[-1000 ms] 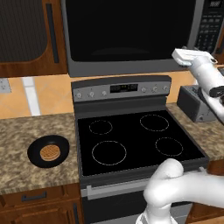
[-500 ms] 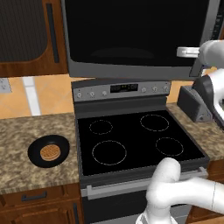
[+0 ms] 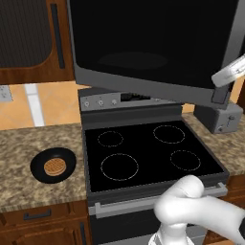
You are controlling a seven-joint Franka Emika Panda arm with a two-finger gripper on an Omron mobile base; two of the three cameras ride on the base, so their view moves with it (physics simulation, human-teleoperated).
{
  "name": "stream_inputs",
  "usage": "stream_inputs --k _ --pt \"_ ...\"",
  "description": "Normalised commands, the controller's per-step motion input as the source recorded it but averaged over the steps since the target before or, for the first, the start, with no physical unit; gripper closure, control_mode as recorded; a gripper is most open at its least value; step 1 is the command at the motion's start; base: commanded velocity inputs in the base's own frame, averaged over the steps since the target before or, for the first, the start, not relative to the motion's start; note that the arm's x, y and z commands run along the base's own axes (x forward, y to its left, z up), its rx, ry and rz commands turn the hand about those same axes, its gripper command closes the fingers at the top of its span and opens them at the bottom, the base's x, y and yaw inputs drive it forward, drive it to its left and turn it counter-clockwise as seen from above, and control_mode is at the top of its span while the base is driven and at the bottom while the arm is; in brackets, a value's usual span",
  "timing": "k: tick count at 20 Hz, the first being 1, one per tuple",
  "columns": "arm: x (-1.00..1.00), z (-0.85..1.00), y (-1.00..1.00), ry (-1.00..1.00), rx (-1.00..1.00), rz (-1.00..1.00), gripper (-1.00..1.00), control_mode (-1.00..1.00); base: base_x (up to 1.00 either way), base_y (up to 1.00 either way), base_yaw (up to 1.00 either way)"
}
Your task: Open the microwave, place the bowl with waffle inside the microwave, then close the microwave door and turn it on.
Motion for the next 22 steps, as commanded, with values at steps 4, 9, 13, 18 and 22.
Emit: stream_inputs --k 4,9,13,18,22 --pt "-1.00 -1.00 1.00 -0.01 -0.41 0.41 1.00 -1.00 0.00 0.00 0.00" --pt "-1.00 -0.81 0.76 0.00 -0.24 0.45 1.00 -1.00 0.00 0.00 0.00" --pt "-1.00 -0.23 -0.63 0.00 0.02 0.32 1.00 -1.00 0.00 0.00 0.00" --pt "-0.95 0.00 -0.97 0.03 0.13 0.23 1.00 -1.00 0.00 0.00 0.00" --pt "0.34 -0.11 -0.16 0.03 0.04 0.45 1.00 -1.00 0.00 0.00 0.00"
